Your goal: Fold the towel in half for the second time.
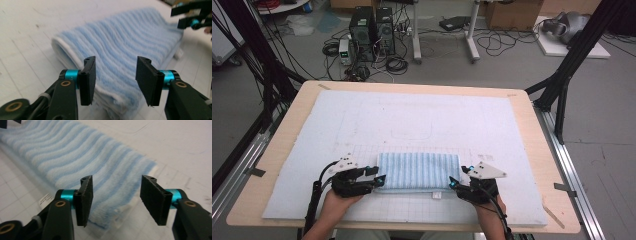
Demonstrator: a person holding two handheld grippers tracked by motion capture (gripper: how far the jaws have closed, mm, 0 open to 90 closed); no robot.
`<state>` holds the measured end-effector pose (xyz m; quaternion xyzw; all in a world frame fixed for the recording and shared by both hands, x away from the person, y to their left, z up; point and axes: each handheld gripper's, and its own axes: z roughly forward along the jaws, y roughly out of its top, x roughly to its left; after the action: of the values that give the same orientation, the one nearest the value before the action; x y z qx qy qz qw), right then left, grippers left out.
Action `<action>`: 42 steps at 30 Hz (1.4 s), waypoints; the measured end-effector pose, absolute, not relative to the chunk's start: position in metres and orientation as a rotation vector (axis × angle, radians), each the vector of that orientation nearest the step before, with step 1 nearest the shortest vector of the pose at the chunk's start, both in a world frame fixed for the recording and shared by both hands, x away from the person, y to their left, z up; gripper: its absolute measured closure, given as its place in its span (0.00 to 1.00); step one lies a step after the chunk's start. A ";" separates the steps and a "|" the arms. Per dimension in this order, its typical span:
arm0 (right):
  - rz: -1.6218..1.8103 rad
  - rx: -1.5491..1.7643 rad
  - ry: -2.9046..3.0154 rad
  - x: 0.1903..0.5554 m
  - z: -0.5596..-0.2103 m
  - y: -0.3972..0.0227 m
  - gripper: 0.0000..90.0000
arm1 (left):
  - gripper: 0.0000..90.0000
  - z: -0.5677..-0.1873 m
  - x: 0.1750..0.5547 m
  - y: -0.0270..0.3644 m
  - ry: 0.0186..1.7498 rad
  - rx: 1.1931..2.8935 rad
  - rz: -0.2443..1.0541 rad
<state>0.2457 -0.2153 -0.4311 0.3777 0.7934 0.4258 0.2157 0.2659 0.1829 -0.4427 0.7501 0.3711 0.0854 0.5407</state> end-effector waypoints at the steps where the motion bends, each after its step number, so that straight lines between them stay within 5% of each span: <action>1: 1.193 1.055 2.180 0.245 -0.430 -0.218 0.44 | 0.49 -0.441 0.266 0.185 0.878 1.757 0.217; 8: 1.215 1.090 2.079 0.241 -0.420 -0.236 0.30 | 0.26 -0.430 0.267 0.203 0.872 1.633 0.300; 18: 1.242 1.170 1.980 0.238 -0.412 -0.266 0.13 | 0.26 -0.417 0.269 0.222 0.849 1.602 0.372; 42: 1.166 1.160 1.938 0.223 -0.408 -0.288 0.13 | 0.27 -0.409 0.260 0.236 0.867 1.565 0.435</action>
<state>0.2230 -0.2875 -0.4080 0.4360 0.7284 0.4384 0.2954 0.2602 0.2358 -0.4088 0.6767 0.3748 0.1880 0.6053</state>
